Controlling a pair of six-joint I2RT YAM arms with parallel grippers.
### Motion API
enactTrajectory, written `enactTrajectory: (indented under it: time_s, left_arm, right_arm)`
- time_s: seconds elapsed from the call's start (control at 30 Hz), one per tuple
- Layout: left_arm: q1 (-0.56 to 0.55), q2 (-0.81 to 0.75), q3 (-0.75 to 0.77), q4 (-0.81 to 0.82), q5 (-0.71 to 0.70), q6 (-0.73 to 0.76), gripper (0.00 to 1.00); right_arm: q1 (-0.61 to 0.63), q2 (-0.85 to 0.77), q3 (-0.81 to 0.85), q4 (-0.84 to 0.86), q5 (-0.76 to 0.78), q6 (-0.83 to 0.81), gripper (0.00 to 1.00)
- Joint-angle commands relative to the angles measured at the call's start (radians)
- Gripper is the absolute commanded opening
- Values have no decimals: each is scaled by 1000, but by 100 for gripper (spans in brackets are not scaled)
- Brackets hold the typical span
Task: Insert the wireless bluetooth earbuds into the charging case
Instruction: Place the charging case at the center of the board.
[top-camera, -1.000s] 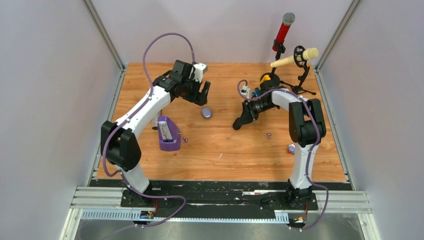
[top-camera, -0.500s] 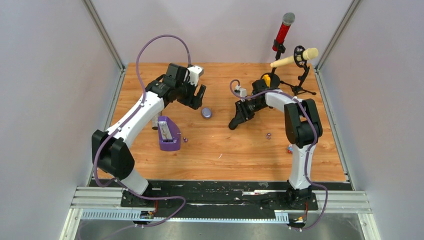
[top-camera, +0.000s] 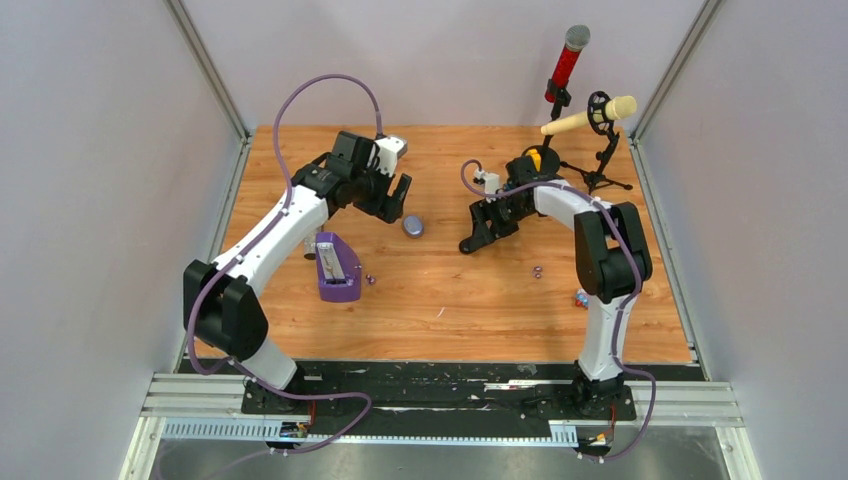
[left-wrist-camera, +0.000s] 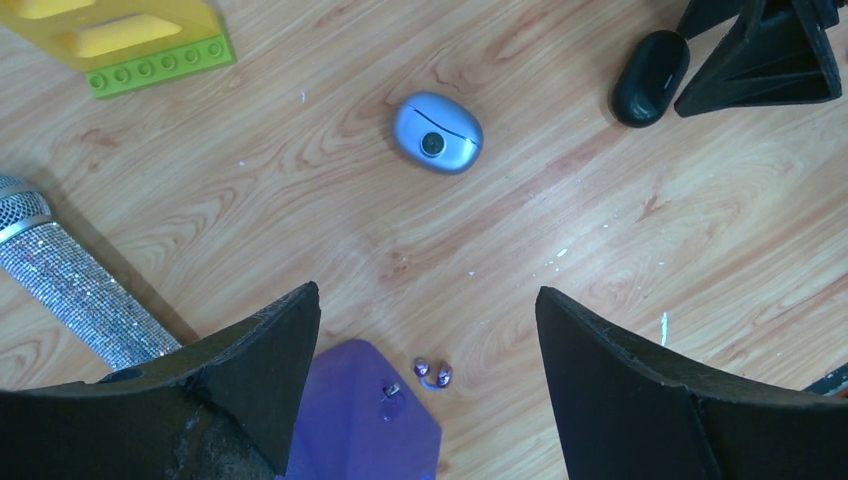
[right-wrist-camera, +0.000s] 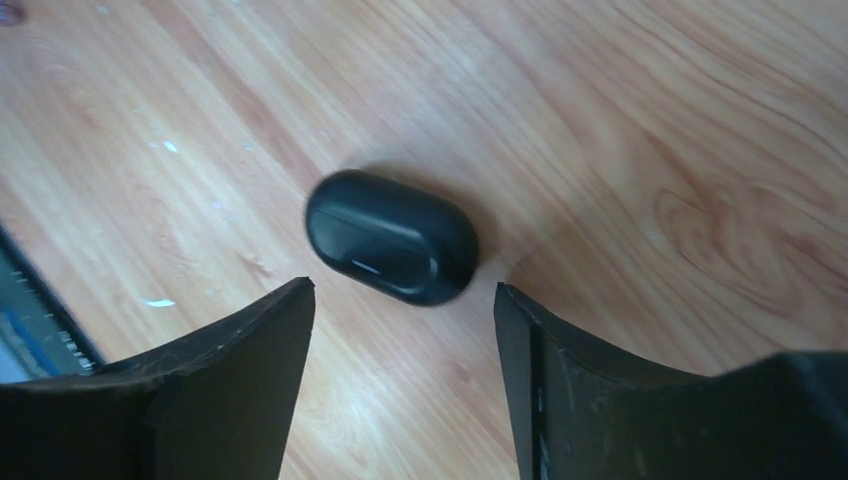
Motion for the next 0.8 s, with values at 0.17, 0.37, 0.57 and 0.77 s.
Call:
enactTrajectory:
  time_s: [0.17, 0.37, 0.57, 0.77]
  left_arm:
    - [-1, -53, -5, 22, -15, 50, 99]
    - [-1, -28, -27, 41, -96, 91, 100]
    - [-1, 59, -39, 64, -141, 107, 100]
    - [-3, 172, 41, 76, -157, 181, 100]
  right_arm:
    - [10, -157, -38, 17, 257, -75, 75]
    - [51, -278, -75, 17, 262, -149, 77]
    - [143, -519, -262, 184, 405, -236, 83]
    - [169, -764, -410, 322, 381, -227, 100]
